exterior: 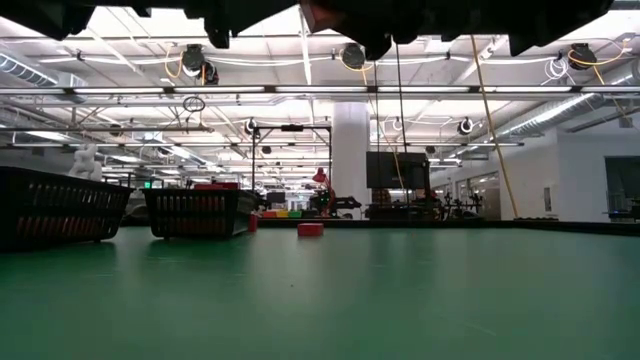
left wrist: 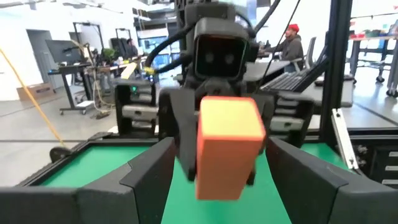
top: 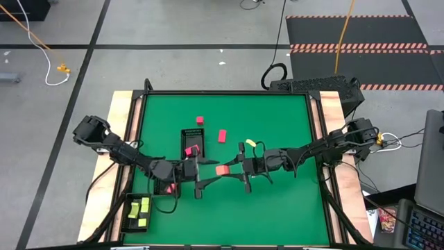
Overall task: Sort & place blocks by color
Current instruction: Put the orange block into the middle black bin
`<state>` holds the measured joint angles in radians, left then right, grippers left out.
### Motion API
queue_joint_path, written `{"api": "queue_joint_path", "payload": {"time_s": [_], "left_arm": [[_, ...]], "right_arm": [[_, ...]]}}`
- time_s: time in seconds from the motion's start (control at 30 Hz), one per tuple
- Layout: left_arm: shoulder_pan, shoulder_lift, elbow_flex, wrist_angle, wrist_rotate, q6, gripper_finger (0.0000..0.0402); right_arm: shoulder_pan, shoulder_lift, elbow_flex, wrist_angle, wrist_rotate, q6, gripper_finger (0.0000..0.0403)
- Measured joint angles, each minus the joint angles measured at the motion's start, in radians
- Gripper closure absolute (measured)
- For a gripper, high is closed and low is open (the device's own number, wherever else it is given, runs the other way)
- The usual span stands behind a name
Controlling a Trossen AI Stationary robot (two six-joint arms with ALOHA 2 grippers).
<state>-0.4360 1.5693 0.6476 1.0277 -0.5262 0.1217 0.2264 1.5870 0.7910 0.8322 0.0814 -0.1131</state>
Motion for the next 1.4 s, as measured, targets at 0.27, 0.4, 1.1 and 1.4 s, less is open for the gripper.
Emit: {"api": "queue_joint_path", "payload": {"time_s": [0.27,0.4,1.1,1.4], "left_arm": [[0.001,0.001,0.0,0.007,0.0,-0.012,0.0147],[0.001,0.017,0.0,0.06,-0.001,0.004,0.0147],[0.005,0.236,0.209,0.08,-0.025,0.108,0.0147],[0.0,0.233,0.209,0.039,-0.067,0.119,0.0147]], "right_arm": [[0.0,0.0,0.0,-0.005,0.0,0.002,0.0282],[0.0,0.0,0.0,-0.005,0.0,0.015,0.0282],[0.001,0.0,-0.001,-0.033,-0.008,0.023,0.0282],[0.0,0.001,0.0,-0.038,-0.003,0.018,0.0282]]}}
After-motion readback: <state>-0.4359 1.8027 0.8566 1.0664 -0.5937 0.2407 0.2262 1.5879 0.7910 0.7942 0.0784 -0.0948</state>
